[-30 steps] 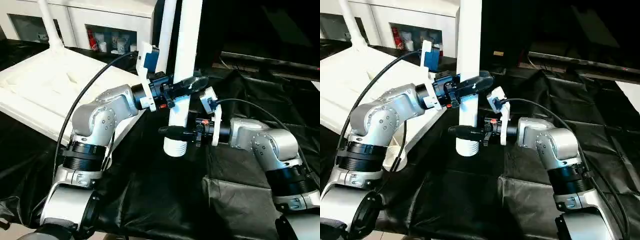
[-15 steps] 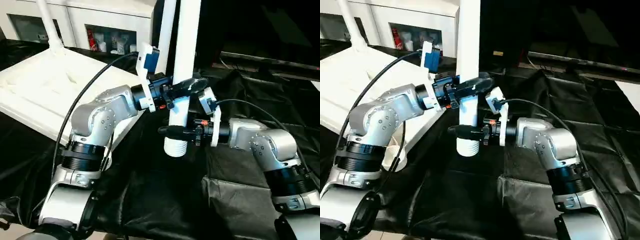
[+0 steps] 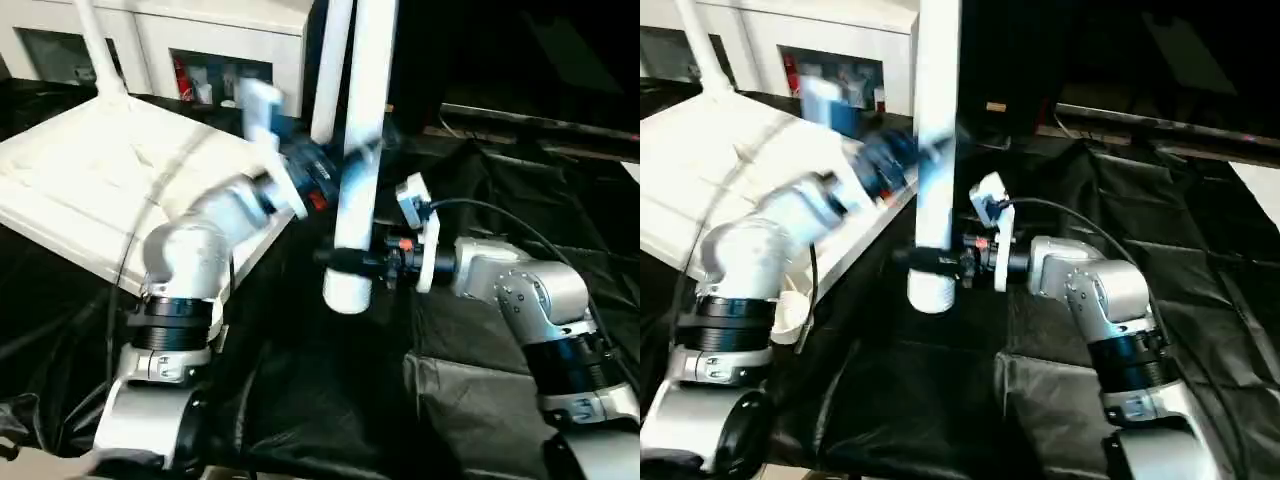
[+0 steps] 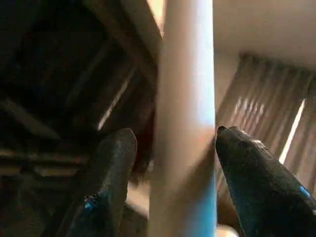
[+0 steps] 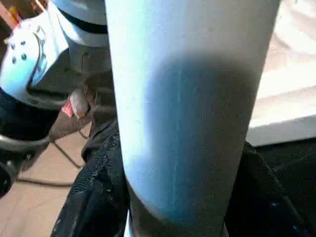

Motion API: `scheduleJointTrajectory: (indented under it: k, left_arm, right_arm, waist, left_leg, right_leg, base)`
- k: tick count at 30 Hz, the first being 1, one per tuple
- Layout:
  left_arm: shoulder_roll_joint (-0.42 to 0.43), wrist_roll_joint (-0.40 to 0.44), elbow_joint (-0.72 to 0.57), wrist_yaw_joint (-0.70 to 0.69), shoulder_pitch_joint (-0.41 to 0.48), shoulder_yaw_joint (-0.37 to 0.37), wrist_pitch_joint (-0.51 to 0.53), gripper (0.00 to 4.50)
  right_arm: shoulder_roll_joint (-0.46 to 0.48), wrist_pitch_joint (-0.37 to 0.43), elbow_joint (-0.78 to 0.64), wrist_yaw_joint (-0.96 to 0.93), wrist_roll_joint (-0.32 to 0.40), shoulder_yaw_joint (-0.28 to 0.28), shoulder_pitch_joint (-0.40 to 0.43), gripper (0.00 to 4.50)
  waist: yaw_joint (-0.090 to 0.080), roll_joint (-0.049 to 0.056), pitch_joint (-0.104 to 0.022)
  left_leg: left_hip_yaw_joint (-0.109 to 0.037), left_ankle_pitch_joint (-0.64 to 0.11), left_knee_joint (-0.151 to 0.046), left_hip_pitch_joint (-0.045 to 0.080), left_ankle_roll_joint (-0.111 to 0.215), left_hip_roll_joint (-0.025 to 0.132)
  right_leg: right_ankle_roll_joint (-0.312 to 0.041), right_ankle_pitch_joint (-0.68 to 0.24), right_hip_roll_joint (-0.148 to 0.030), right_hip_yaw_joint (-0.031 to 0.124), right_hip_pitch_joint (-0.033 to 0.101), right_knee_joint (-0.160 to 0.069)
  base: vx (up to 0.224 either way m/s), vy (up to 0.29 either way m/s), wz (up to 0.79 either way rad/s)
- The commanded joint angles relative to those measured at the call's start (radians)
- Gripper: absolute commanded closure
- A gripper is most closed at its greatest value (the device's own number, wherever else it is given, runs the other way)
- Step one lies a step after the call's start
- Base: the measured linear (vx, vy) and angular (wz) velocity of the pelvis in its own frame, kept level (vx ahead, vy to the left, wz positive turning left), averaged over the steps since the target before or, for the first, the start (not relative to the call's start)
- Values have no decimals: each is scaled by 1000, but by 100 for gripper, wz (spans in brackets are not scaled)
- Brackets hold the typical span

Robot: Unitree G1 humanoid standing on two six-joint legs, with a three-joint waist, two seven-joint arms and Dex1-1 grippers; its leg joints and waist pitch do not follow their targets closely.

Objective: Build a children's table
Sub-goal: Pick table leg

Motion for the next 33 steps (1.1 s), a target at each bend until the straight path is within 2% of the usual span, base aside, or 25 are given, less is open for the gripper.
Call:
scheduleJointTrajectory:
  k: [1, 2, 5, 6, 8, 9, 10, 11, 12, 13, 14, 16, 17, 18, 19, 20, 21, 22, 23, 25, 27, 28, 29, 31, 33]
  left_arm:
    - [-10, -35, -20, 13, 10, 21, -7, 150]
    - [-11, -38, -38, 10, 21, 23, -5, 150]
    - [-6, -58, -78, 16, 41, 32, 19, 150]
    - [15, -15, -94, 37, 56, 16, 8, 150]
    - [47, 62, -112, 67, 75, -16, -16, 150]
    - [74, 139, -118, 92, 90, -50, -51, 150]
    - [134, 342, -121, 155, 148, -122, -187, 150]
    - [158, 398, -127, 196, 177, -139, -198, 150]
    - [173, 418, -134, 230, 200, -142, -177, 150]
    - [173, 418, -134, 230, 200, -142, -177, 150]
    - [182, 453, -140, 250, 227, -142, -210, 150]
    - [182, 512, -160, 296, 288, -122, -285, 150]
    - [170, 540, -173, 351, 344, -88, -323, 150]
    - [160, 584, -183, 427, 418, -53, -378, 150]
    - [160, 584, -183, 427, 418, -53, -378, 150]
    - [172, 635, -167, 462, 470, -64, -437, 150]
    - [180, 657, -158, 473, 491, -74, -465, 150]
    - [180, 657, -158, 473, 491, -74, -465, 150]
    - [162, 682, -155, 523, 531, -70, -486, 150]
    - [138, 684, -170, 542, 546, -69, -485, 150]
    - [135, 699, -175, 546, 553, -84, -495, 150]
    - [133, 706, -173, 549, 556, -89, -501, 150]
    - [127, 705, -169, 547, 558, -91, -511, 150]
    - [122, 710, -162, 550, 558, -96, -522, 150]
    - [126, 725, -150, 552, 557, -111, -543, 150]
  right_arm:
    - [0, -19, -8, -15, 17, -35, 11, 256]
    - [5, -21, -15, -22, 20, -41, 16, 256]
    - [14, -28, -31, -46, 21, -55, 30, 256]
    - [16, -34, -42, -66, 15, -64, 40, 256]
    - [16, -47, -56, -95, 3, -74, 52, 256]
    - [16, -65, -66, -119, -16, -78, 62, 256]
    - [22, -146, -88, -213, -99, -81, 99, 256]
    - [30, -197, -94, -286, -158, -82, 120, 256]
    - [39, -243, -96, -352, -210, -82, 135, 256]
    - [39, -243, -96, -352, -210, -82, 135, 256]
    - [50, -284, -94, -405, -249, -85, 150, 256]
    - [73, -367, -103, -467, -291, -102, 192, 256]
    - [97, -419, -117, -511, -309, -124, 244, 256]
    - [128, -458, -137, -567, -315, -152, 314, 256]
    - [128, -458, -137, -567, -315, -152, 314, 256]
    - [136, -488, -149, -597, -336, -146, 361, 256]
    - [137, -514, -153, -604, -354, -135, 380, 256]
    - [137, -514, -153, -604, -354, -135, 380, 256]
    - [152, -543, -177, -615, -364, -125, 424, 256]
    - [176, -548, -189, -632, -346, -141, 442, 256]
    - [188, -562, -187, -637, -342, -150, 451, 256]
    - [190, -574, -180, -641, -349, -150, 456, 256]
    - [190, -593, -170, -649, -361, -151, 460, 256]
    - [191, -613, -163, -659, -367, -155, 463, 256]
    - [194, -629, -160, -668, -363, -164, 464, 256]
  waist:
    - [4, 5, -80]
    - [5, 9, -81]
    - [4, 11, -80]
    - [6, 18, -80]
    - [3, 15, -80]
    - [3, 22, -79]
    - [4, 21, -78]
    - [1, 30, -78]
    - [-4, 25, -78]
    - [-4, 28, -79]
    - [-4, 33, -80]
    - [-6, 35, -78]
    - [-4, 41, -78]
    - [-7, 36, -74]
    - [-7, 42, -76]
    - [-12, 40, -79]
    - [-10, 51, -79]
    - [-10, 51, -79]
    - [-12, 55, -76]
    - [-14, 51, -70]
    - [-13, 64, -66]
    - [-15, 61, -65]
    - [-16, 61, -65]
    - [-13, 60, -65]
    - [-5, 58, -68]
  left_leg:
    - [-10, -66, -64, 8, 5, 39]
    - [-12, -69, -65, 9, 2, 40]
    - [-11, -69, -66, 10, -1, 41]
    - [-13, -76, -67, 12, -7, 42]
    - [-15, -89, -71, 13, -14, 44]
    - [-16, -92, -70, 13, -18, 43]
    - [-21, -95, -75, 12, -18, 47]
    - [-20, -96, -75, 14, -38, 45]
    - [-17, -108, -75, 15, -53, 40]
    - [-17, -112, -75, 16, -62, 41]
    - [-16, -119, -75, 16, -63, 37]
    - [-18, -147, -78, 15, -68, 38]
    - [-20, -161, -79, 12, -64, 45]
    - [-18, -177, -80, 11, -60, 44]
    - [-20, -195, -82, 13, -54, 44]
    - [-20, -189, -83, 13, -43, 40]
    - [-19, -190, -80, 13, -35, 38]
    - [-19, -190, -80, 13, -35, 38]
    - [-19, -219, -83, 13, -28, 38]
    - [-19, -258, -86, 14, -22, 38]
    - [-23, -310, -89, 20, -24, 40]
    - [-23, -321, -90, 19, -25, 40]
    - [-22, -326, -89, 17, -22, 36]
    - [-17, -299, -84, 10, 7, 31]
    - [-17, -239, -74, 0, 52, 28]
  right_leg:
    - [-208, -84, -88, 53, 66, -67]
    - [-203, -88, -87, 53, 66, -66]
    - [-201, -65, -86, 54, 66, -66]
    - [-198, -72, -85, 54, 63, -67]
    - [-177, -90, -85, 53, 65, -69]
    - [-171, -94, -85, 54, 64, -68]
    - [-138, -111, -85, 54, 63, -79]
    - [-99, -122, -84, 55, 60, -75]
    - [-85, -148, -81, 54, 61, -77]
    - [-87, -158, -83, 55, 59, -75]
    - [-99, -163, -81, 55, 60, -77]
    - [-108, -173, -80, 53, 57, -79]
    - [-112, -162, -87, 55, 54, -81]
    - [-110, -167, -85, 55, 54, -85]
    - [-107, -169, -84, 55, 56, -88]
    - [-106, -154, -77, 54, 59, -84]
    - [-100, -147, -74, 55, 54, -89]
    - [-100, -147, -74, 55, 54, -89]
    - [-96, -191, -75, 54, 53, -93]
    - [-93, -261, -76, 55, 49, -101]
    - [-83, -355, -79, 55, 39, -110]
    - [-76, -372, -78, 55, 38, -114]
    - [-64, -393, -83, 57, 39, -118]
    - [-68, -424, -101, 68, 44, -123]
    - [-80, -448, -126, 85, 55, -129]
  base:
    - [0, 0, 0]
    - [0, 0, 0]
    - [0, 0, 0]
    - [0, 0, 0]
    - [0, 0, 0]
    - [0, 0, 0]
    - [0, 0, 0]
    - [0, 0, 0]
    - [0, 0, 0]
    - [0, 0, 0]
    - [0, 0, 0]
    - [0, 0, 0]
    - [0, 0, 0]
    - [0, 0, 0]
    - [0, 0, 0]
    - [0, 0, 0]
    - [0, 0, 0]
    - [0, 0, 0]
    - [0, 0, 0]
    - [0, 0, 0]
    - [0, 0, 0]
    - [0, 0, 0]
    - [0, 0, 0]
    - [0, 0, 0]
    - [0, 0, 0]
